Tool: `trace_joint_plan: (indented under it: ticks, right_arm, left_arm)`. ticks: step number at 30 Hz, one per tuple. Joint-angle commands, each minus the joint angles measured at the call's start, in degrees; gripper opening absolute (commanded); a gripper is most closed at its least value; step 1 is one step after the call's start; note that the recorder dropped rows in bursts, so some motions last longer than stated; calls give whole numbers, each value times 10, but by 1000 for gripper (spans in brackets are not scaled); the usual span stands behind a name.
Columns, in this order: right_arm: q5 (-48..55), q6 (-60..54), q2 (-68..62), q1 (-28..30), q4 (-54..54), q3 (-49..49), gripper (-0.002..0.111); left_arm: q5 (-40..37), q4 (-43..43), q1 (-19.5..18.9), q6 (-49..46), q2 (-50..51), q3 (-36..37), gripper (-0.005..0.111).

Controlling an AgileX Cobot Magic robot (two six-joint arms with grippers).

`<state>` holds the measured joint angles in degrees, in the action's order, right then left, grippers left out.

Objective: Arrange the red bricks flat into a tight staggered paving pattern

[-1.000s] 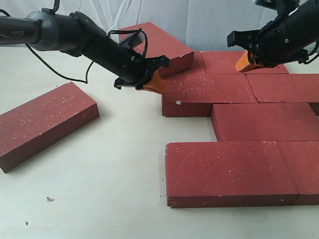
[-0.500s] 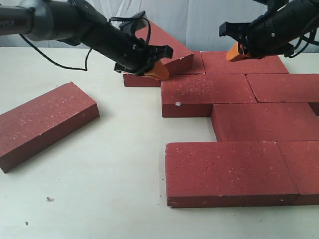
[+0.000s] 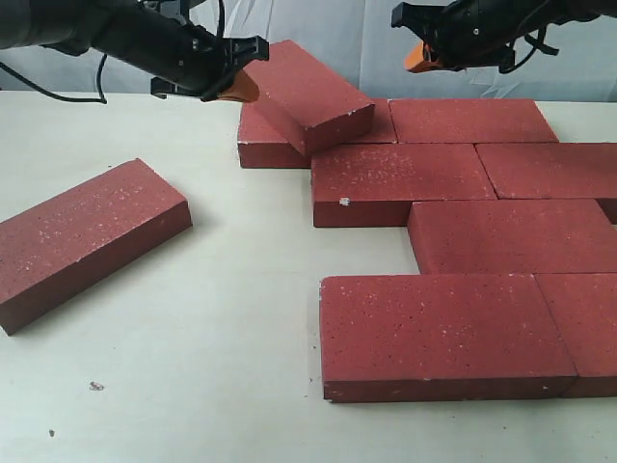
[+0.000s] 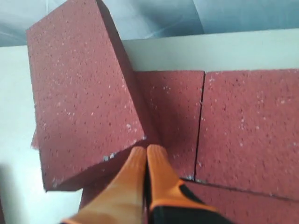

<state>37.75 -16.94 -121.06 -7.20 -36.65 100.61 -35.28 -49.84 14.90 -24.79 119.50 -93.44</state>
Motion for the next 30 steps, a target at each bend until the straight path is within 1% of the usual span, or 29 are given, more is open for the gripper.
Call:
trace_joint_plan:
  ticks: [1,3,7,15,18,22,30]
  right_arm:
    - [-30,-4,-61,-8,-15,68,-1]
    - [-41,-4,-85,-14,-17,96,-1]
    - [-41,-4,-129,-21,-28,135,-1]
    - [-37,-2,-188,-25,-41,163,-1]
    - [-12,-3,-194,-30,-62,163,-1]
    - [26,-13,-194,-36,-64,163,-1]
    - [110,-30,-190,-39,-69,163,-1]
  left_arm:
    - [64,3,6,6,18,-2,0]
    - [81,-2,7,6,28,-2,0]
    - [85,-30,7,6,52,-2,0]
    - [93,-98,7,6,89,-2,0]
    - [87,-110,7,6,96,-2,0]
    - [82,-114,7,6,97,-2,0]
    - [75,-153,7,3,97,-2,0]
